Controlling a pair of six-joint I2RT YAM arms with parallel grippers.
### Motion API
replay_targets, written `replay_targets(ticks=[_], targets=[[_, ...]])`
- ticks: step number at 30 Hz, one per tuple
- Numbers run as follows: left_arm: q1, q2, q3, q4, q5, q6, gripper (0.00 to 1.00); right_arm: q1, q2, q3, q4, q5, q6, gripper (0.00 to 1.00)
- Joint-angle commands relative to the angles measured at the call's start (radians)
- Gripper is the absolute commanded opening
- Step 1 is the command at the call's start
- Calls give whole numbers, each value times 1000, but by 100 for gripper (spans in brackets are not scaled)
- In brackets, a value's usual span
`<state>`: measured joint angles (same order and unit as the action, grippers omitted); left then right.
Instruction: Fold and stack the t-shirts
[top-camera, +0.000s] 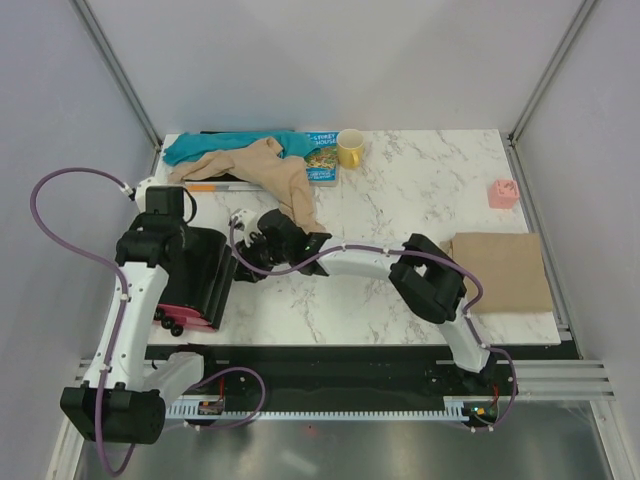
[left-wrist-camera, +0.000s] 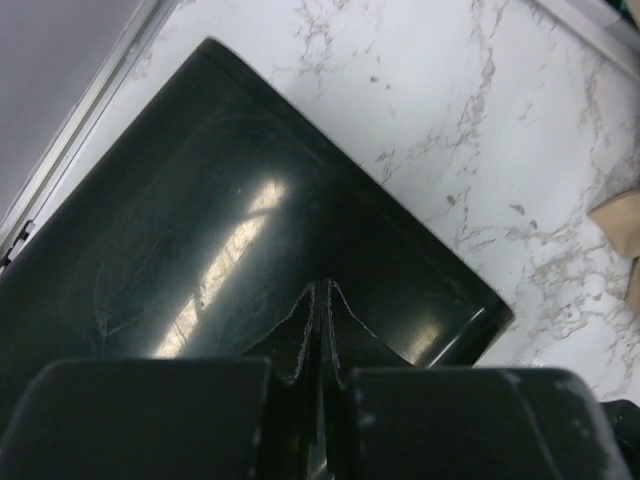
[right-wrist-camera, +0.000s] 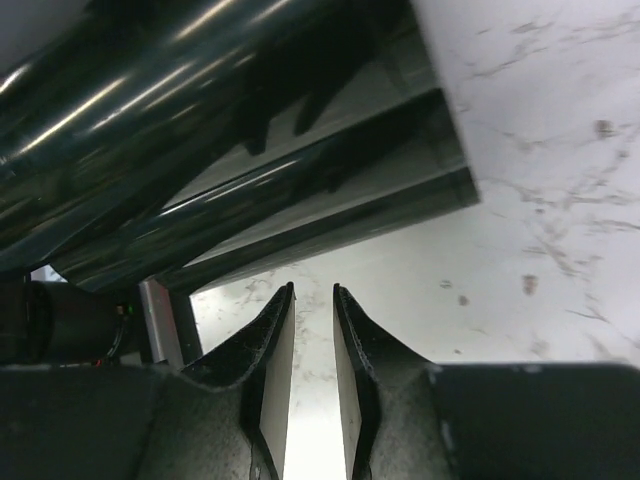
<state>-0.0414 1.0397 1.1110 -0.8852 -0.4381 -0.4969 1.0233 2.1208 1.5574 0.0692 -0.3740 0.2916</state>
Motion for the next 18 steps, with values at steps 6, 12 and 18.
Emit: replay_targets(ticks=[6,12,18], targets=[[2,14,-63,-28,10,-2,2,55,140,154,12,-51,30,10],[2,-1,-89,-29,-40,-14,2,70,200,236,15,-66,41,0],[2,-18,-89,-49,-73,-23,2,80,287,357,9,-91,76,0]])
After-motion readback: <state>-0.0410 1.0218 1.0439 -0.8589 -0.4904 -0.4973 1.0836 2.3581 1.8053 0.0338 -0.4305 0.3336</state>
